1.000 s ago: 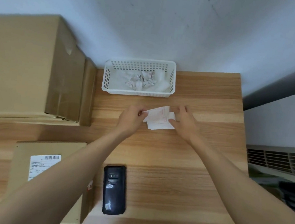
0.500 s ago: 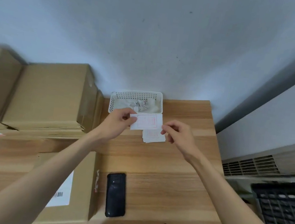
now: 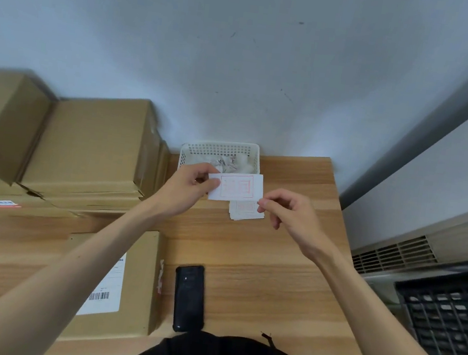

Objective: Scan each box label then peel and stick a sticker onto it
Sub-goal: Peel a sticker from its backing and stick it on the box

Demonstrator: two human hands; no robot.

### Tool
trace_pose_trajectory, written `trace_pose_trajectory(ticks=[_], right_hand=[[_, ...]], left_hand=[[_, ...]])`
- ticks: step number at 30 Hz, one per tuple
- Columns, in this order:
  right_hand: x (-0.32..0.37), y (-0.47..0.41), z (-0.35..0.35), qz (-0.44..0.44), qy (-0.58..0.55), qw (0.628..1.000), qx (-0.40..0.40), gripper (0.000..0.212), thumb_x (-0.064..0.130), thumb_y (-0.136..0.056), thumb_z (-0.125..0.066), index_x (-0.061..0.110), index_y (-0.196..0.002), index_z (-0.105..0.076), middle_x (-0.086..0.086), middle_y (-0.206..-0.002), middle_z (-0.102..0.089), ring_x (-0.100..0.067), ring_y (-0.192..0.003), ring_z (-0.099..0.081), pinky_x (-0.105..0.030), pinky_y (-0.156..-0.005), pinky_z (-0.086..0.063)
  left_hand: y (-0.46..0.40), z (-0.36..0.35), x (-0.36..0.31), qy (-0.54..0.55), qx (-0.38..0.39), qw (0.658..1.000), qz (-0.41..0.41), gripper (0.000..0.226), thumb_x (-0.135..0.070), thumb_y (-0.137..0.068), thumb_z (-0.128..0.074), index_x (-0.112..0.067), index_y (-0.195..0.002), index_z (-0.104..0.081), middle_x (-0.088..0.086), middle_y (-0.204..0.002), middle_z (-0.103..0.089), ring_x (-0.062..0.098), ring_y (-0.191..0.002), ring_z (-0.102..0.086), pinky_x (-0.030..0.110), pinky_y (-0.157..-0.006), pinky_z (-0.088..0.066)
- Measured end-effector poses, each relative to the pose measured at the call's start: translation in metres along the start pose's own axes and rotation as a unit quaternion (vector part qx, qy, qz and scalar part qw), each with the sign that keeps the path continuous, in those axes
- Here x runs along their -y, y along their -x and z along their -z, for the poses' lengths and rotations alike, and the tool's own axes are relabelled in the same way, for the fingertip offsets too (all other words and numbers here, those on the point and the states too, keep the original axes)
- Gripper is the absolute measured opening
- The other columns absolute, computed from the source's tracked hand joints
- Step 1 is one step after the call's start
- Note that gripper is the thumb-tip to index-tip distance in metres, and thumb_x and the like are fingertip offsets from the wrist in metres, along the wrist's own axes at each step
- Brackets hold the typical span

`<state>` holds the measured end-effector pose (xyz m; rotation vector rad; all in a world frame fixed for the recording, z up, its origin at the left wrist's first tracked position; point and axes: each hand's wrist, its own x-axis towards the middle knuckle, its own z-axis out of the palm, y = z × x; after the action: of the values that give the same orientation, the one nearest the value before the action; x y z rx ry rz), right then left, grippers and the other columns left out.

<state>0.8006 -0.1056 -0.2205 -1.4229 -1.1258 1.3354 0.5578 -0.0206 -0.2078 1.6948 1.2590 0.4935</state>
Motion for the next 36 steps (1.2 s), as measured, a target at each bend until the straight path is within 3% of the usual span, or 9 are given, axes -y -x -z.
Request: trace_pose_trajectory(ticks=[6, 9, 13, 17, 21, 24, 32, 36], right_hand=[[0.002, 0.004, -0.003, 0.005, 0.013, 1.0, 0.004, 0.007, 0.009, -0.092, -0.069, 0.008, -0.087, -0.074, 0.002, -0.072, -0.072, -0.012, -0.052, -0.047, -0.035, -0.065, -0.045], [0.004, 0.005, -0.005, 0.007, 0.013, 1.0, -0.001, 0.006, 0.009, -0.091, -0.07, 0.01, -0.086, -0.072, -0.001, -0.075, -0.072, -0.012, -0.051, -0.046, -0.033, -0.062, -0.044], [0.006, 0.005, -0.007, 0.01, -0.005, 1.0, -0.013, 0.006, 0.007, -0.09, -0.071, 0.009, -0.084, -0.069, -0.002, -0.075, -0.072, -0.014, -0.049, -0.045, -0.031, -0.057, -0.042], [0.007, 0.005, -0.006, 0.011, 0.0, 1.0, -0.011, 0.005, 0.004, -0.09, -0.069, 0.004, -0.084, -0.069, 0.007, -0.063, -0.067, -0.012, -0.048, -0.044, -0.031, -0.056, -0.041], [0.005, 0.005, -0.004, 0.01, -0.004, 1.0, -0.013, 0.005, 0.005, -0.089, -0.069, 0.005, -0.086, -0.072, -0.007, -0.075, -0.072, -0.015, -0.049, -0.044, -0.038, -0.063, -0.043], [0.006, 0.005, -0.004, 0.014, -0.006, 1.0, -0.016, 0.006, 0.004, -0.09, -0.069, 0.005, -0.086, -0.073, -0.005, -0.076, -0.073, -0.015, -0.049, -0.043, -0.033, -0.058, -0.044], [0.011, 0.006, -0.006, 0.026, -0.005, 0.999, -0.022, 0.007, 0.003, -0.091, -0.067, 0.003, -0.088, -0.073, 0.003, -0.068, -0.07, -0.012, -0.051, -0.044, -0.03, -0.053, -0.044], [0.011, 0.005, -0.008, 0.028, -0.009, 0.999, -0.028, 0.007, 0.002, -0.091, -0.067, 0.001, -0.087, -0.073, 0.004, -0.068, -0.069, -0.013, -0.051, -0.043, -0.031, -0.052, -0.042]], left_hand=[[0.005, 0.002, -0.004, -0.003, -0.001, 1.0, -0.003, 0.012, -0.022, -0.102, -0.059, -0.022, -0.107, -0.07, 0.012, -0.096, -0.072, 0.029, -0.093, -0.065, 0.048, -0.087, -0.052], [0.007, 0.003, -0.005, 0.002, -0.002, 1.0, 0.001, 0.013, -0.022, -0.102, -0.059, -0.02, -0.108, -0.071, 0.008, -0.097, -0.073, 0.025, -0.093, -0.067, 0.046, -0.087, -0.053], [0.006, 0.004, -0.004, 0.007, -0.006, 1.0, 0.007, 0.014, -0.023, -0.102, -0.06, -0.02, -0.109, -0.071, 0.011, -0.099, -0.073, 0.031, -0.097, -0.066, 0.051, -0.091, -0.051], [0.007, 0.005, -0.005, 0.011, -0.007, 1.0, 0.008, 0.012, -0.024, -0.101, -0.06, -0.023, -0.107, -0.071, 0.016, -0.099, -0.072, 0.036, -0.097, -0.065, 0.054, -0.091, -0.051], [0.007, 0.004, -0.006, 0.018, -0.006, 1.0, 0.011, 0.012, -0.021, -0.101, -0.06, -0.022, -0.105, -0.071, 0.015, -0.1, -0.073, 0.034, -0.094, -0.066, 0.053, -0.09, -0.051], [0.007, 0.004, -0.007, 0.021, -0.002, 1.0, 0.013, 0.013, -0.023, -0.101, -0.06, -0.021, -0.108, -0.071, 0.015, -0.101, -0.073, 0.036, -0.099, -0.065, 0.052, -0.091, -0.051], [0.005, -0.002, -0.008, -0.006, -0.026, 0.999, 0.019, 0.031, -0.025, -0.097, -0.067, -0.021, -0.128, -0.066, 0.003, -0.1, -0.071, 0.013, -0.09, -0.066, 0.035, -0.088, -0.054], [0.01, -0.013, -0.011, -0.071, -0.084, 0.992, -0.056, 0.03, -0.023, -0.094, -0.069, -0.024, -0.124, -0.063, -0.009, -0.109, -0.064, 0.006, -0.099, -0.059, 0.027, -0.085, -0.051]])
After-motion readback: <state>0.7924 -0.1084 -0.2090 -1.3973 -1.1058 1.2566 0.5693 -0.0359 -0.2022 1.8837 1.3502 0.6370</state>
